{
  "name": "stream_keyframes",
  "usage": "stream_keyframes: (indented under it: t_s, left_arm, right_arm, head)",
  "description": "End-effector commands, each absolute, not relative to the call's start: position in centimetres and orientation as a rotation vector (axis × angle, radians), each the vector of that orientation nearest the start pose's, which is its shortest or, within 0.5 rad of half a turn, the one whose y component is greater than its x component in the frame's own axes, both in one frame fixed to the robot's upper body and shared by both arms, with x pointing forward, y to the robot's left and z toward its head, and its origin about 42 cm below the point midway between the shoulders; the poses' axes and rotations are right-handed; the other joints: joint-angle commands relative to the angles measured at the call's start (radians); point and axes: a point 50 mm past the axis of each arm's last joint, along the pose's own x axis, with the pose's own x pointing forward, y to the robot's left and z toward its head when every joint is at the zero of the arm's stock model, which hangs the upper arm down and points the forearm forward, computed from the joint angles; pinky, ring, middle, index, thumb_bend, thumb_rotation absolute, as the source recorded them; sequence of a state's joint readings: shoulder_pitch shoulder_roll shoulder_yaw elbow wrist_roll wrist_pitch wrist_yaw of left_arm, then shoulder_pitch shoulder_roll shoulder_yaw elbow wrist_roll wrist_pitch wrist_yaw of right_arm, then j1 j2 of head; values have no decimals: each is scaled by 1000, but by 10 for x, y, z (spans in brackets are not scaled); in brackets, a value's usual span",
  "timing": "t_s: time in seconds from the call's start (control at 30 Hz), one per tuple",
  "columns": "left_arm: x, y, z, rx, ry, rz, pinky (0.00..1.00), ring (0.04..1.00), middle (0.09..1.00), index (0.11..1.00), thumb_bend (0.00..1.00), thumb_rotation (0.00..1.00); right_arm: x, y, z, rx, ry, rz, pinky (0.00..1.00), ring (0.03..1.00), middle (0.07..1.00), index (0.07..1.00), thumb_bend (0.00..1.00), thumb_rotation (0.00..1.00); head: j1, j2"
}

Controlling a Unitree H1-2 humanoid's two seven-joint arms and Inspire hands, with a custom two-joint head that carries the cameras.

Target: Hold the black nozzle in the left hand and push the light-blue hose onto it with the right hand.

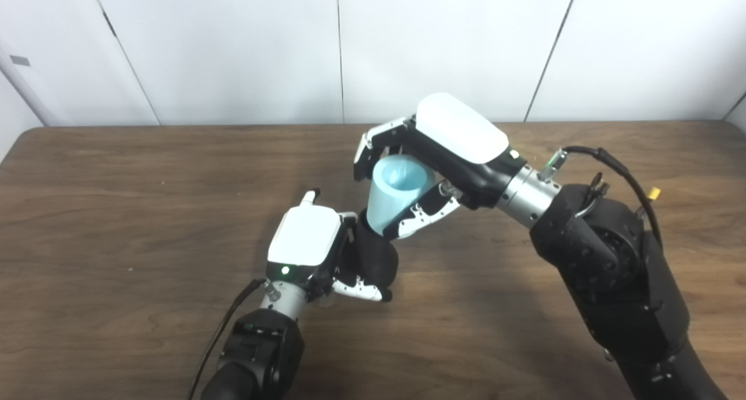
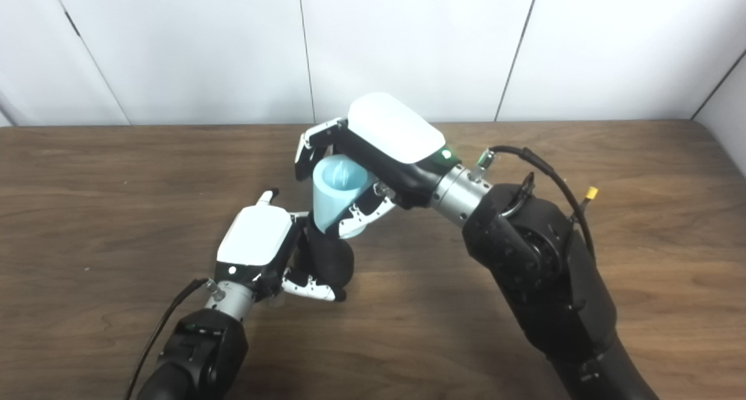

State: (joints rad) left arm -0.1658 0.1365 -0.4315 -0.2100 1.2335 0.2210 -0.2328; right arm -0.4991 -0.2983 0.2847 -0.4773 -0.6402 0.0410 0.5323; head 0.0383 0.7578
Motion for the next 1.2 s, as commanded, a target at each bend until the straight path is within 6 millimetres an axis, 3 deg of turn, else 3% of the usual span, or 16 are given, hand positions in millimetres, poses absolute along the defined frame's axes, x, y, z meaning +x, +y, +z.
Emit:
stream_keyframes:
  t_s: [0.0,0.3,0.47,1.17]
  left_arm:
    - [303,118,177,1335,-314,-270,957,625,507,472,523,0]
    - [301,115,176,1334,-330,-264,994,628,508,471,523,0]
    - [301,115,176,1333,-331,-262,949,625,510,470,523,0]
    - [301,113,178,1342,-330,-268,962,630,516,468,522,0]
  right_arm:
    - [328,-150,345,-1117,-846,500,291,366,476,550,488,0]
    - [332,-143,342,-1115,-851,512,292,362,466,552,487,0]
    - [330,-141,343,-1104,-858,514,298,363,466,550,488,0]
    - [326,-139,337,-1116,-810,545,284,363,479,554,486,0]
  head:
    - [2,2]
    - [3,4]
    - [3,5]
    - [5,18]
